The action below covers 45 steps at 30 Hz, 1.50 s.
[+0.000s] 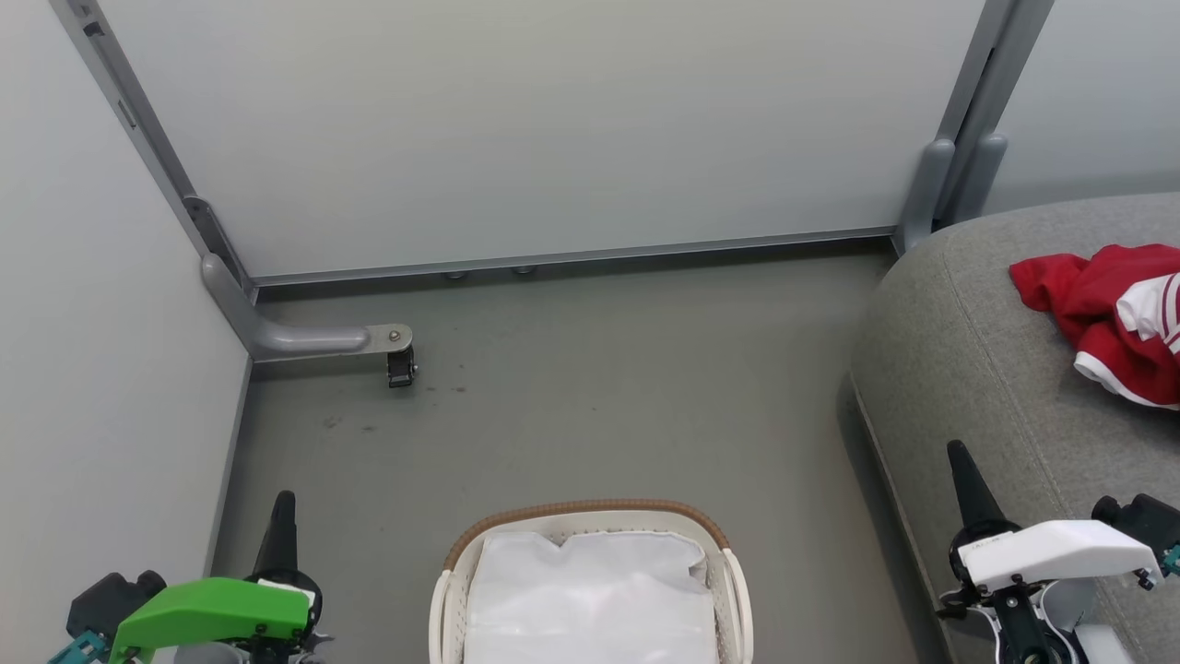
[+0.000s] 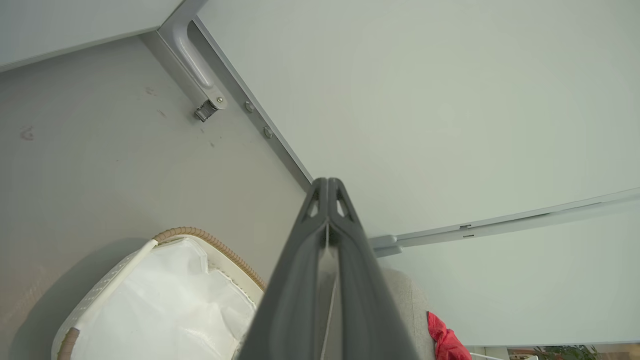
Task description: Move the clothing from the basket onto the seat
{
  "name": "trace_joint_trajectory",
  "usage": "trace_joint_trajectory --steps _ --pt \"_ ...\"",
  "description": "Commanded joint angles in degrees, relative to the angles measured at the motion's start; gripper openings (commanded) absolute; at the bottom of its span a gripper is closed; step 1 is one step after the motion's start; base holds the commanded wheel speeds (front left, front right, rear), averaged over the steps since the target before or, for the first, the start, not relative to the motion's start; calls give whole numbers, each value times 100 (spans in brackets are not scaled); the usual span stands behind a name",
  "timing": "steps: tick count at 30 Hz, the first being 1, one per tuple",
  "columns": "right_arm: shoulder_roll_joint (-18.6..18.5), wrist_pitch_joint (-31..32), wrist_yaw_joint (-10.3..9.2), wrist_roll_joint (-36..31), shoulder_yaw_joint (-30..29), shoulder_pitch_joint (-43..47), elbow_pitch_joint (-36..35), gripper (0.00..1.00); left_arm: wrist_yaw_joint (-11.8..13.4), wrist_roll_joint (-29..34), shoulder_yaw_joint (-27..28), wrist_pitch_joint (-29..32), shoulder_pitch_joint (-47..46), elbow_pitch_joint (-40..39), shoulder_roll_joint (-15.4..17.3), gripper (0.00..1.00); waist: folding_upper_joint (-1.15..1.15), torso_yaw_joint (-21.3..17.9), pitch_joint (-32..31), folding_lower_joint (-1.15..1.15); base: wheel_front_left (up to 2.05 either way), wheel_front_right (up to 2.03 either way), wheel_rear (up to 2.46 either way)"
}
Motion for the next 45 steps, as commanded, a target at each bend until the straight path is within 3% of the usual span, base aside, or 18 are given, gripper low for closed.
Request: trace_joint_trajectory --steps 1,45 --pt "-38 40 -4 174 -30 -93 -85 0 -52 -143 68 34 -158 -60 3 0 0 -1 2 0 0 0 0" --pt "-53 603 -4 2406 -211 -132 -265 0 -371 -1833 625 581 -414 -162 -148 0 0 -35 78 0 0 0 0"
